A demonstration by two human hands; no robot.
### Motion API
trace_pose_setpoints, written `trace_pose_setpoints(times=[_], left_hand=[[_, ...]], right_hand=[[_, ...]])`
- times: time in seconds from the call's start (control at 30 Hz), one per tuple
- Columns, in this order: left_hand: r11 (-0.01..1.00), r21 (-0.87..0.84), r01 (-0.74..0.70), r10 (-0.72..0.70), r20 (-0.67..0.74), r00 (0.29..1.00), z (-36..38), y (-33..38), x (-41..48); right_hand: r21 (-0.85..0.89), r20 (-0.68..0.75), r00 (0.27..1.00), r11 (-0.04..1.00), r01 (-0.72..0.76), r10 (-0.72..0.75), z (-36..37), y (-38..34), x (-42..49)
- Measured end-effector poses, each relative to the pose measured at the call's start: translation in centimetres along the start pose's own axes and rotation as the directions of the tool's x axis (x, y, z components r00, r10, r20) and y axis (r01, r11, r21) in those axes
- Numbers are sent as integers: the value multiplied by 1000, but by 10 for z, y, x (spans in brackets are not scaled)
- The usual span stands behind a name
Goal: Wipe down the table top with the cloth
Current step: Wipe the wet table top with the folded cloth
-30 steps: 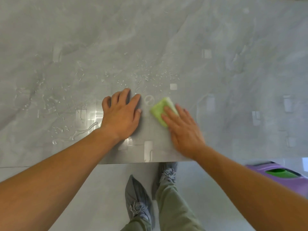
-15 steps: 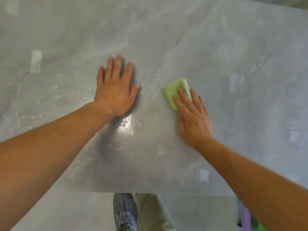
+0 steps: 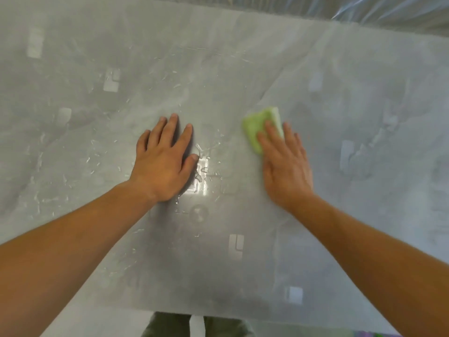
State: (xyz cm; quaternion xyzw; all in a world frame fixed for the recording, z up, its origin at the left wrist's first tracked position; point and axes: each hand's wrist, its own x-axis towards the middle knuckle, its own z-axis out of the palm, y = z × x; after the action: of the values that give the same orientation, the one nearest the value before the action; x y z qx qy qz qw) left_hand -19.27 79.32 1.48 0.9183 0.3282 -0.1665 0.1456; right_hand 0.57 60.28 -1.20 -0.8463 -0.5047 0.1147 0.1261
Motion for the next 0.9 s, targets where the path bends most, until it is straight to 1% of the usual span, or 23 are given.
trace_pose_setpoints(times=[0.07,0.1,0.13,0.17,0.23,0.3,0.33,0.37,0.4,0.47,0.5,0.53,0.57,0.6,0.63,0.7,0.77,0.8,0.83,0.87,0.9], left_hand=[[1000,5,-13,13,-21,1000,-8,-2,1],[1000,0,-23,23,-35,999,-12,-3,3],[999,-8,-36,36,-45,998,-15,-2,7],[999,-14,-48,47,-55,997,-18,-1,13],[998,-11,-58,57,-68,996,-24,2,32],[999,2,-49,49,-60,997,-28,5,54],[999,12,-43,44,-60,997,-31,6,66],[999,22,-39,41,-60,997,-34,8,77],[999,30,-39,40,-58,997,-36,9,87],[998,44,-41,43,-58,997,-41,11,106],[998,51,-46,49,-61,997,-43,12,115],[997,59,-52,56,-66,996,-46,13,123],[996,65,-53,57,-71,996,-49,12,132],[997,65,-45,50,-72,996,-52,12,139],[998,59,-31,35,-71,997,-54,10,145],[999,51,-4,7,-60,998,-54,7,151],[998,65,-11,15,-53,999,-51,3,152],[997,69,-19,23,-56,998,-50,1,152],[997,68,-24,28,-60,998,-49,0,152],[998,64,-27,31,-61,998,-49,-1,152],[998,61,-28,32,-61,998,-50,-1,153]], right_hand=[[52,-52,975,976,-214,216,-3,-6,32],[58,-66,960,961,-269,273,-1,-15,38],[53,-71,959,961,-272,275,2,-26,37],[38,-65,975,976,-213,215,7,-36,28],[3,-20,1000,1000,16,-16,14,-47,2],[-15,41,976,976,215,-215,13,-36,-9],[-21,54,964,965,260,-259,9,-24,-1],[-26,50,967,968,251,-250,5,-12,11],[-29,23,983,983,184,-183,0,0,29],[2,-46,997,998,-56,56,-11,21,71],[24,-64,982,984,-174,176,-16,26,90],[37,-78,962,965,-261,263,-17,26,104],[35,-96,948,953,-301,303,-15,20,111],[26,-100,949,954,-298,299,-13,13,111],[15,-89,966,970,-242,242,-9,5,105],[-4,-38,999,1000,-19,19,-2,0,82],[-19,36,981,981,193,-192,-6,14,71],[-24,56,966,967,253,-251,-10,27,77],[-35,53,965,966,257,-255,-14,40,88],[-43,25,981,980,193,-192,-19,50,102],[-30,-21,997,997,70,-71,-23,57,120]])
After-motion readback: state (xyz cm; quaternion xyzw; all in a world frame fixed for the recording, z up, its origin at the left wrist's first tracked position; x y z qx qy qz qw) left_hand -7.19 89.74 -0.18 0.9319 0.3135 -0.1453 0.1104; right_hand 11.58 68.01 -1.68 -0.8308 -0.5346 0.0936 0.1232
